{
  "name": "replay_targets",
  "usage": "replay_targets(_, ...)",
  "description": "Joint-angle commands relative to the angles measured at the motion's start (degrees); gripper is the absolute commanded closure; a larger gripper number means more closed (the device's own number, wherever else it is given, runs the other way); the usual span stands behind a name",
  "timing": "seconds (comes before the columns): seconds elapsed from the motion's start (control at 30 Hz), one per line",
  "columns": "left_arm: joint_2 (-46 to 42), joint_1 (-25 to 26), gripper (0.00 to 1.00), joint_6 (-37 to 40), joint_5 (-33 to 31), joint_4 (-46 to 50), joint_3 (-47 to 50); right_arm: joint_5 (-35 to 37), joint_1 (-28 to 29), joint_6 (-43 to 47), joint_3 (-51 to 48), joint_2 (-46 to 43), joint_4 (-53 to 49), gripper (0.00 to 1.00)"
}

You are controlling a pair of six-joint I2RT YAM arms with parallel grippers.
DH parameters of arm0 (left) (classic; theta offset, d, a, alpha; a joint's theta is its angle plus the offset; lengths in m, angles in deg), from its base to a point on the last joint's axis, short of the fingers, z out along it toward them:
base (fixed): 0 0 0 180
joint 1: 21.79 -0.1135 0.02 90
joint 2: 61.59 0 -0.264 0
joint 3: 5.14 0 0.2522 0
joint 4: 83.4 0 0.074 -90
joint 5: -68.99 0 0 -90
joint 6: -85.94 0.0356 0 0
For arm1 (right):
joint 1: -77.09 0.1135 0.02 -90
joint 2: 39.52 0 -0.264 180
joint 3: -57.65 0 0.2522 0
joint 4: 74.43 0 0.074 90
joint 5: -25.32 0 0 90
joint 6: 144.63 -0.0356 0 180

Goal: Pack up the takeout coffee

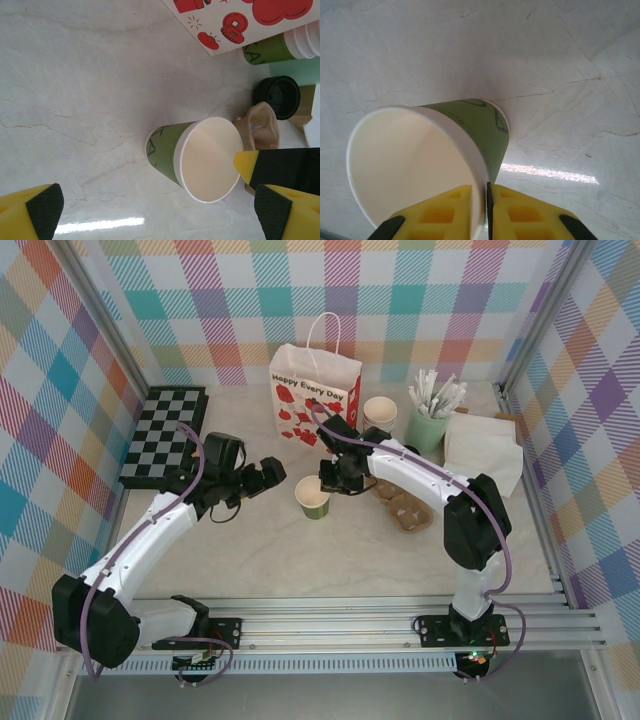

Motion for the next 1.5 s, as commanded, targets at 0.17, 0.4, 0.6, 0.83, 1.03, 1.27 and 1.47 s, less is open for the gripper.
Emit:
replay_targets(0.17,1.1,0.4,0.0,-1.1,1.4,-1.9,0.6,-0.3,-1.4,1.8,0.9,-4.6,-1.4,0.53)
replay_targets(0.4,3.0,0.7,0.0,-1.1,1.5,-1.8,-0.7,0.8,-17.2,6.3,-13.4,-17.5,2.1,0.34)
replay_targets(0.6,6.3,3.2,0.0,-2.6,1.5,-4.2,-0.8,7.3,-28.8,10.6,-24.7,-15.7,14.6,0.41)
replay_targets(0.83,9.0,4.0,0.0,-2.9,-0.1,-2.5,-2.8,6.5,-31.1,18.2,-22.7,-6.5,24.0,0.43)
replay_targets(1.03,9.3,4.3,0.0,-3.2,-1.6,-1.4,-3.3,7.7,-31.1,18.9,-21.0,-4.1,26.2,0.42)
replay_targets(1.27,9.3,4.3,0.0,-3.0,-2.4,-1.0,-3.6,7.3,-31.1,18.8,-19.8,-5.6,25.4,0.38)
replay_targets(1.47,9.7,4.2,0.0,-2.7,-2.6,-0.6,-3.8,11.7,-31.7,19.0,-17.7,-3.0,26.0,0.45)
